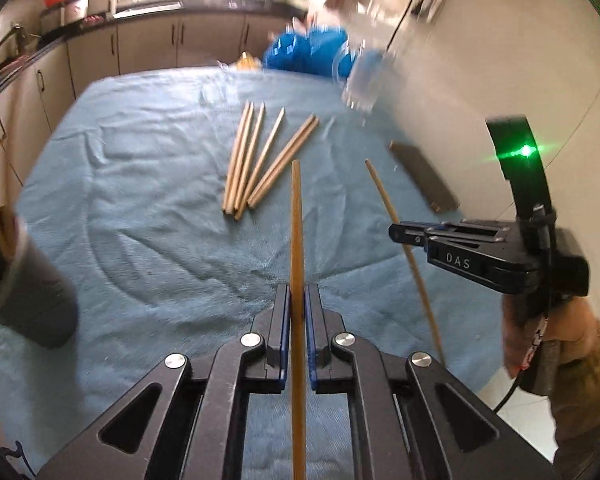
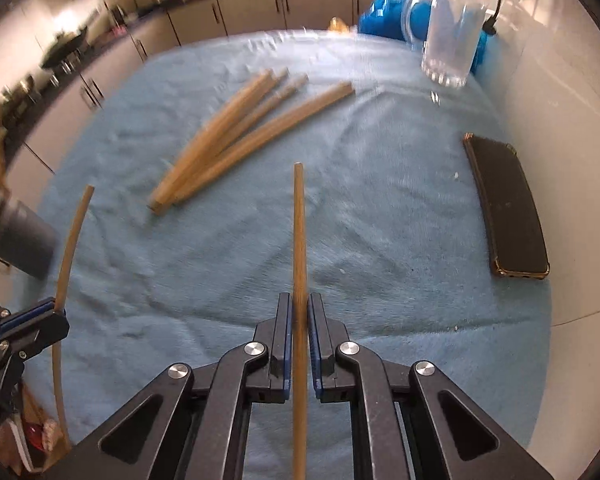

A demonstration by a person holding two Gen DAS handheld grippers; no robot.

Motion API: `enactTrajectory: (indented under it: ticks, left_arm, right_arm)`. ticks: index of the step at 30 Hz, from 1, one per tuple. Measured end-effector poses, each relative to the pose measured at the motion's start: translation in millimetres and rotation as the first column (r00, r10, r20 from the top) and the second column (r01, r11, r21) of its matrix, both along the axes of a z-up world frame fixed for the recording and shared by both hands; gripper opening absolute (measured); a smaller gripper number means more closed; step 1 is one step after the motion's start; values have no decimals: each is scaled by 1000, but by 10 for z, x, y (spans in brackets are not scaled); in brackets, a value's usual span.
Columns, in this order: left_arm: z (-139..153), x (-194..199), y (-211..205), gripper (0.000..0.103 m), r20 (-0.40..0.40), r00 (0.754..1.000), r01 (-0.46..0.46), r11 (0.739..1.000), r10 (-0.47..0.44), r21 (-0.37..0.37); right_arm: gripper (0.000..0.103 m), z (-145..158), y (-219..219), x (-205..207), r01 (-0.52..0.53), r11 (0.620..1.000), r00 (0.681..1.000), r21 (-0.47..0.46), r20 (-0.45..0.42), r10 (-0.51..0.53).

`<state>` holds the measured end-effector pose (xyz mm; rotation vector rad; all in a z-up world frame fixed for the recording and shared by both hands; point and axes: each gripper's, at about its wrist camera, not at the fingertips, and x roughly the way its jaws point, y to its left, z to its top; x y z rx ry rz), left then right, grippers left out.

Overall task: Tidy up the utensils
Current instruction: 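Lift both held chopsticks and carry them over the black holder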

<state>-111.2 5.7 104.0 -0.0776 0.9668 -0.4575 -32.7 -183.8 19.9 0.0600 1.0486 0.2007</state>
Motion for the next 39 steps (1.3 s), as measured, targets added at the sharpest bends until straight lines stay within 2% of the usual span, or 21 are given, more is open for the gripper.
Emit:
enactTrajectory:
  ticks: [6,11,14,16,19,24,26,28,30,33,36,39]
  left_arm:
    - [331,-298,352,7,120,991,-49,997,55,-52]
    - [701,-454,796,7,227,960,-136,982,162,-128]
    - [942,-478,1126,7,301,919,-213,964,253,-160]
    - [1079,-465,1354,7,346,882,-273,945,320,-179]
    - [1214,-363,1647,7,368,837,-349,913,404,-209]
    - [1283,-102,1985,7,385,782,-417,870,490,-262]
    - [1258,34,2062,7,402,756,-448,856,517,-258]
    - [1197,160,2122,7,410,742,-467,848,531,-252]
    - [1113,284,2184,7,404,736,-482,839,544,-252]
    - [952,499,2264,7,370,749,-483,835,550,-262]
    - [817,615,2330,7,361,750,-485,831,555,-271]
    - [688,691,2360,7,351,752,-490,830,558,-267]
  right_arm:
    - [8,462,256,-319,-29,998,988,61,152,19]
    - [8,842,554,-427,-73,987,956,141,291,30]
    - [8,1074,808,-459,-118,973,934,201,356,39]
    - [8,1215,999,-438,-147,961,917,236,397,43]
    - [8,1392,1284,-368,-192,940,890,283,453,46]
    - [8,1597,1818,-127,-262,884,864,388,502,36]
    - [8,1615,1984,-54,-272,873,856,404,517,27]
    - [8,1593,2162,60,-269,868,846,417,534,5]
    - [9,1557,2310,148,-262,866,836,425,549,-16]
    - [9,1493,2527,252,-258,868,820,424,571,-35]
    - [9,1411,2675,289,-250,888,799,387,601,-37]
    - [9,1309,2752,320,-245,901,794,357,608,-25]
